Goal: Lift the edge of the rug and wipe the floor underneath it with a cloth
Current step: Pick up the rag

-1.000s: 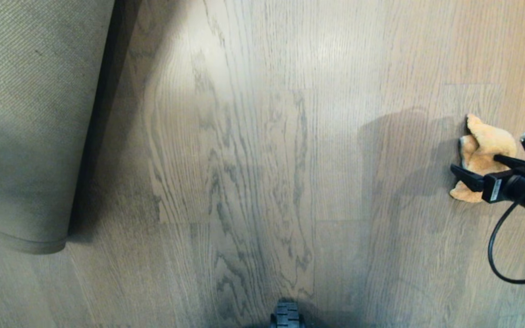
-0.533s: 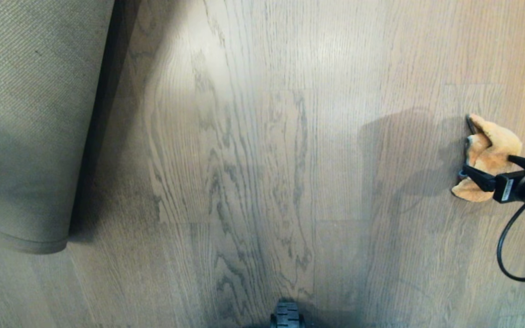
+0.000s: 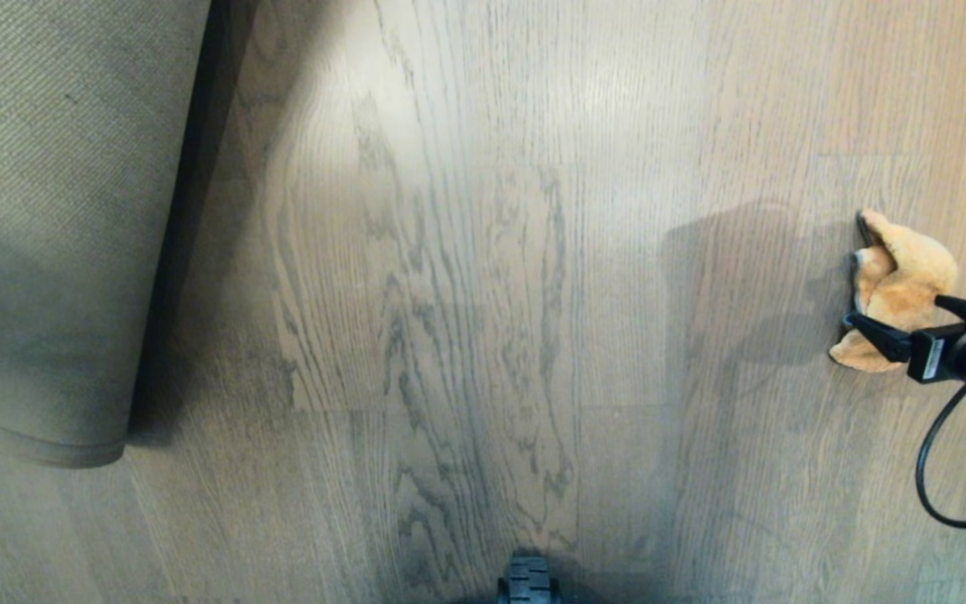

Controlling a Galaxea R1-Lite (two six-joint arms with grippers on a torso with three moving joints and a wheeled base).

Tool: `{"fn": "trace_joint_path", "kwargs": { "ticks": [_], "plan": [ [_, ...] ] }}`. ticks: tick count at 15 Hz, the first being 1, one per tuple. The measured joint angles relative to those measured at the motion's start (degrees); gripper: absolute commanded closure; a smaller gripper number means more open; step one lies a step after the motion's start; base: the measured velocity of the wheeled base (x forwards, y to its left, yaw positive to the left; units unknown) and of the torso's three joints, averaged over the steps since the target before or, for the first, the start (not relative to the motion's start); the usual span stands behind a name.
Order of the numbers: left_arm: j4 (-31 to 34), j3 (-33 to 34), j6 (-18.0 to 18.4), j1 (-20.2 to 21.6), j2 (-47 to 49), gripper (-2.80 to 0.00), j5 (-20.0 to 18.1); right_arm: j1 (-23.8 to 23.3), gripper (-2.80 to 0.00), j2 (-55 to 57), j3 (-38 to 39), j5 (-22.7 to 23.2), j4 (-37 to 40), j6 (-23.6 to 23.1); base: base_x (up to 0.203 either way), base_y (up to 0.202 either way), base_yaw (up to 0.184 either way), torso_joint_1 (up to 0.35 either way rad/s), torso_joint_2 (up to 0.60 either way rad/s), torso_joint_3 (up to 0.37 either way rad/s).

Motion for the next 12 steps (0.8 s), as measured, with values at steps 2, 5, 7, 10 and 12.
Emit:
{"fn": "trace_joint_path", "kwargs": {
  "ticks": [2,5,7,10,12],
  "plan": [
    [0.07,0.11,0.36,-0.01,0.0,0.0,-0.02,0.06,-2.8,1.24,-0.17,-0.04,-1.51,0.04,0.0,0.0,0.0,0.0,0.0,0.0],
    [0.11,0.4,2.21,0.02,-0.02,0.0,-0.49,0.04,-2.8,3.91,-0.44,0.17,-7.06,0.43,0.0,0.0,0.0,0.0,0.0,0.0],
    [0.06,0.6,2.3,0.21,-0.02,0.0,-0.49,0.04,-2.8,4.99,-0.44,0.22,-8.03,0.41,0.0,0.0,0.0,0.0,0.0,0.0],
    [0.08,0.85,2.45,0.49,-0.02,0.0,-0.49,0.04,-2.8,5.65,-0.42,0.22,-8.09,0.39,0.0,0.0,0.0,0.0,0.0,0.0],
    [0.03,0.82,2.45,0.49,0.0,0.0,-0.49,0.04,-2.8,5.82,-0.33,0.2,-8.07,0.3,0.0,0.0,0.0,0.0,0.0,0.0]
  ]
}}
